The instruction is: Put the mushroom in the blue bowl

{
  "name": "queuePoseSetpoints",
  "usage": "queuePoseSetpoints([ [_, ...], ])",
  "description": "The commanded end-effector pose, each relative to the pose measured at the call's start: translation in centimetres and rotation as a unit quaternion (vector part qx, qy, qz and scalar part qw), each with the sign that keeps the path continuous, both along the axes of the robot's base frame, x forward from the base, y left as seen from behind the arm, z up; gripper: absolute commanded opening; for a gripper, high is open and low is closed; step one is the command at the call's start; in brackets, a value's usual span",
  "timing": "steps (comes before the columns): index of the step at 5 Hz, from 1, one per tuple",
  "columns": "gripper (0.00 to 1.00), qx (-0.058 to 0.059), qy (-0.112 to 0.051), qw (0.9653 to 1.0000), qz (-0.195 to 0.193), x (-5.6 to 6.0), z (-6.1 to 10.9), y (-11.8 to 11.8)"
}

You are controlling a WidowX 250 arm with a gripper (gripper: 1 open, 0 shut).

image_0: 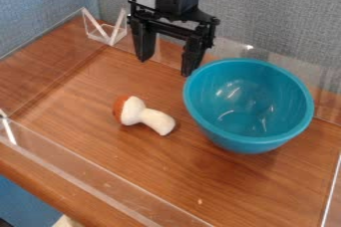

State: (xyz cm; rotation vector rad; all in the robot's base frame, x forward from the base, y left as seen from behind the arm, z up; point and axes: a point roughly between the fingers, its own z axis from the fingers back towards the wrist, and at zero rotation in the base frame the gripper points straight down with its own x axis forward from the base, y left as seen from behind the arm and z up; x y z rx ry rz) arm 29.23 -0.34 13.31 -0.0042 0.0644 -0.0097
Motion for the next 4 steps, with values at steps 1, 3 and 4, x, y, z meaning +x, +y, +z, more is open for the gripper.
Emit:
queuePoseSetpoints([
  [1,1.00,0.002,0.004,0.9922,-0.125,-0.8,-0.1,1.0],
  [3,1.00,-0.009,0.026,0.9302,-0.366,-2.8,-3.0,3.6],
  [4,1.00,-0.006,0.018,0.9202,-0.391,-2.8,-4.2,4.1],
])
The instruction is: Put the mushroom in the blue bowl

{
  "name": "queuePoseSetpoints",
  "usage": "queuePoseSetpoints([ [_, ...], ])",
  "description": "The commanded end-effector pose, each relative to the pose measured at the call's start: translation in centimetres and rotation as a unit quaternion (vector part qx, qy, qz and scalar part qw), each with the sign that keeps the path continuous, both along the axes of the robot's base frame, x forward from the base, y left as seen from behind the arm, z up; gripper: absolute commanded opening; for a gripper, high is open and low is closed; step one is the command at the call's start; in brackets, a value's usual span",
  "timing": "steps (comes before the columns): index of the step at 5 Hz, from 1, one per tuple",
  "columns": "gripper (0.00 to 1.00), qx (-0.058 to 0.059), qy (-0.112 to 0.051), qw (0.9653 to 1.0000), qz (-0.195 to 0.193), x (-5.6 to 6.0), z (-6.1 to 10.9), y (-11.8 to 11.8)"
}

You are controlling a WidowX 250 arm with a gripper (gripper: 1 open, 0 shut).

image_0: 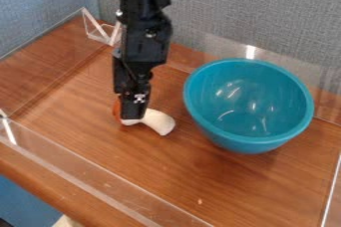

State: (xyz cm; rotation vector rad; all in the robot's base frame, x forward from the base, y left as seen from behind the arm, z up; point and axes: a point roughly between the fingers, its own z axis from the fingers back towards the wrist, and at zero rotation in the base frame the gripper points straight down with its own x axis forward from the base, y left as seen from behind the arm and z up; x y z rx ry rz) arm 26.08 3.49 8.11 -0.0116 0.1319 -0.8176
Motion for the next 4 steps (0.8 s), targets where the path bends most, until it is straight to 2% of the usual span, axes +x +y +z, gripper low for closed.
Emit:
queuePoseSetpoints([
  [1,1.00,0.002,-0.031,0.9995,-0.010,0.4,0.2,0.6],
  [4,1.00,-0.004,-0.052,0.9979,-0.039,1.0,-1.7,0.7],
])
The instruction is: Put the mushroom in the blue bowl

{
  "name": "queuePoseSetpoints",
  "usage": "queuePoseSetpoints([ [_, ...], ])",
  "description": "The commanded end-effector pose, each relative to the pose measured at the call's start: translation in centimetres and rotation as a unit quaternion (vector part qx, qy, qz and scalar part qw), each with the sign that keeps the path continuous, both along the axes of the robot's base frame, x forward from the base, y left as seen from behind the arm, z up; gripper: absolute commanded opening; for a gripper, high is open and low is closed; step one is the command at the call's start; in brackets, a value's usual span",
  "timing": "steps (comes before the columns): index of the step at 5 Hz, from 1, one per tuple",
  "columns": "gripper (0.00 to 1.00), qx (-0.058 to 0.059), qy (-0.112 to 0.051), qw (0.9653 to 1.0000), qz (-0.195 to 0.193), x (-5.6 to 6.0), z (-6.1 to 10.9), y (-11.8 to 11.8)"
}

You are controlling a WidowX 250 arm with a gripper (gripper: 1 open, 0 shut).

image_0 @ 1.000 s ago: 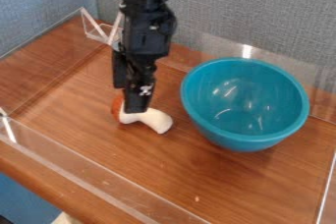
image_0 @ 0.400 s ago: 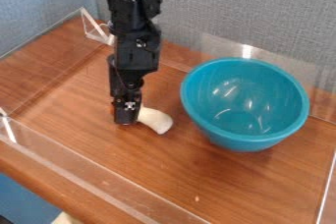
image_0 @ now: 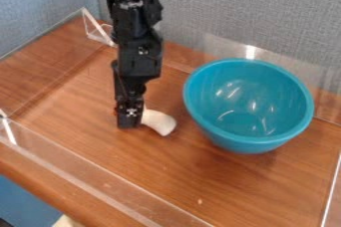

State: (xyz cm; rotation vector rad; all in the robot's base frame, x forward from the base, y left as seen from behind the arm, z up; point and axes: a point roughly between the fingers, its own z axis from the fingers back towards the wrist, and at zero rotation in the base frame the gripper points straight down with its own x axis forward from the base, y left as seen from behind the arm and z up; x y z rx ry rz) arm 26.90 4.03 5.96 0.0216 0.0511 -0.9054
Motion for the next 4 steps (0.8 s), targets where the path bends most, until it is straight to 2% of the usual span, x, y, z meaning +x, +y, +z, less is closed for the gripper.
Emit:
queuePoseSetpoints([
  [1,1.00,-0.004,-0.012,0.9999,0.003,0.4,0.0,0.3],
  [4,1.00,-0.011,-0.015,0.9998,0.009,0.7,-1.4,0.6],
])
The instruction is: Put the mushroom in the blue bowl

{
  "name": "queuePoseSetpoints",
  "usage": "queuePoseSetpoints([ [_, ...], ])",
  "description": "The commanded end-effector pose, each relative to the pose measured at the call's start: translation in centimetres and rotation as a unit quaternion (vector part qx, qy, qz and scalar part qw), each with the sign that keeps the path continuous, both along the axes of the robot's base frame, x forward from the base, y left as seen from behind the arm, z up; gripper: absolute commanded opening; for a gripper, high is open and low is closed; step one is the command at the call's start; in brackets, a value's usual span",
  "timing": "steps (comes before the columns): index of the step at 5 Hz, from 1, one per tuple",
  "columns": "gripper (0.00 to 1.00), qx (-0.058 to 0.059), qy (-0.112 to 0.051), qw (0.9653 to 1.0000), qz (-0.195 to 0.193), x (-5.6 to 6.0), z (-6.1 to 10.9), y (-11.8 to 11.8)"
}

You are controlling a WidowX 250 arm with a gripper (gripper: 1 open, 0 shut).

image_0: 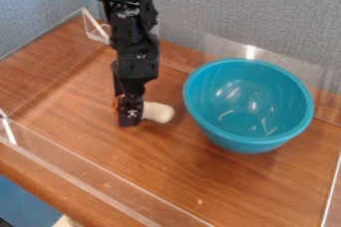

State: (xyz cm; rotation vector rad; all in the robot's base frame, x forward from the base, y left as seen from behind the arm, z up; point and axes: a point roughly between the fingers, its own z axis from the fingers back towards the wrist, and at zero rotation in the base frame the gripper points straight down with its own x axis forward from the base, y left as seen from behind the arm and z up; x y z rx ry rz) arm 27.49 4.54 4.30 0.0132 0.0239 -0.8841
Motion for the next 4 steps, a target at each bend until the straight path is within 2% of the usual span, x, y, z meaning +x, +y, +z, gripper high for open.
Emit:
queuePoseSetpoints([
  [1,1.00,-0.004,-0.006,1.0000,0.000,0.11,-0.02,0.22],
  [4,1.00,-0.010,-0.005,0.9999,0.007,0.01,-0.77,0.69],
])
